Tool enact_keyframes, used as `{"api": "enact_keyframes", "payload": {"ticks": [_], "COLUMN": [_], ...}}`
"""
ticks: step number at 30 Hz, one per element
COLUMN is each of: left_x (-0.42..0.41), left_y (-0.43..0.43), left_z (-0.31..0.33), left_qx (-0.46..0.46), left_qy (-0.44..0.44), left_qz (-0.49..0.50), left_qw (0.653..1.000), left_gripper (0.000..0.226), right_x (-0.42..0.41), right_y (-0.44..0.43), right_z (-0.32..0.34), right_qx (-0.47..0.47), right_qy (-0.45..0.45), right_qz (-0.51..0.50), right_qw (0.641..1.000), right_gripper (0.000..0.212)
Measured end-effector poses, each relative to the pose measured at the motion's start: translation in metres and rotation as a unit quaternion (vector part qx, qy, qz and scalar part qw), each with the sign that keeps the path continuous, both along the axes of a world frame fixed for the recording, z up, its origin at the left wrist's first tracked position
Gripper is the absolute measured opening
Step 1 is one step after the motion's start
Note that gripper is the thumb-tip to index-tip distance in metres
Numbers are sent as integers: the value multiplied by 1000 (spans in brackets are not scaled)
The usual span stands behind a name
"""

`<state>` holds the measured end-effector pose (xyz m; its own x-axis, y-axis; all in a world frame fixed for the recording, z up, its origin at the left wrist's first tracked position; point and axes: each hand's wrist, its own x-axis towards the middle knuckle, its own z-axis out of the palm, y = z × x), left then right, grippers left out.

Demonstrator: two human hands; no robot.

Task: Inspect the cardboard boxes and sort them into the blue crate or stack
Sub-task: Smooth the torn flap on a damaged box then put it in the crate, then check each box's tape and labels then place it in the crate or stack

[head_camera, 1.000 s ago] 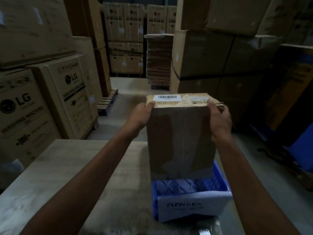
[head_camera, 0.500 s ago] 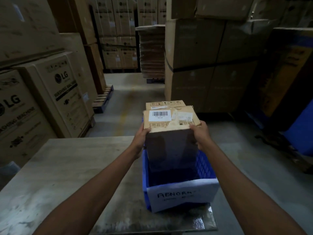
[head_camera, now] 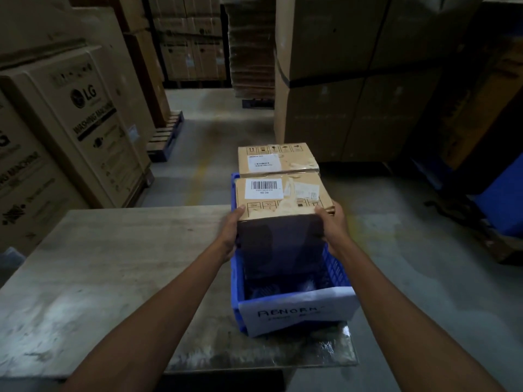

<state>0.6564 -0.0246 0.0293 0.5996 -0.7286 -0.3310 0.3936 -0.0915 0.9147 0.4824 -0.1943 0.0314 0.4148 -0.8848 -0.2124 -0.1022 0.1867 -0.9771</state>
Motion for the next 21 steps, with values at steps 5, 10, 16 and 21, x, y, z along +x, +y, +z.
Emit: {"api": "enact_keyframes", "payload": {"ticks": [5, 10, 16, 21], "left_x": [8, 11, -3, -86], "left_y": [4, 11, -1, -34], "left_z": [11, 20, 39, 65], "left_qx": [71, 102, 68, -103], "left_qy": [-157, -264, -561, -599], "left_qz": [26, 9, 66, -25], "left_qw": [985, 959, 823, 794], "left_gripper": [25, 27, 61, 48], "right_x": [-1, -5, -40, -89], "right_y": [1, 5, 35, 85], "right_z": [1, 10, 31, 40], "right_qx": [-3, -30, -154, -223], "right_qy": [-1, 26, 151, 194], "right_qz": [-4, 5, -16, -104], "right_qw": [1000, 999, 976, 950], "right_gripper": [41, 37, 79, 67]}}
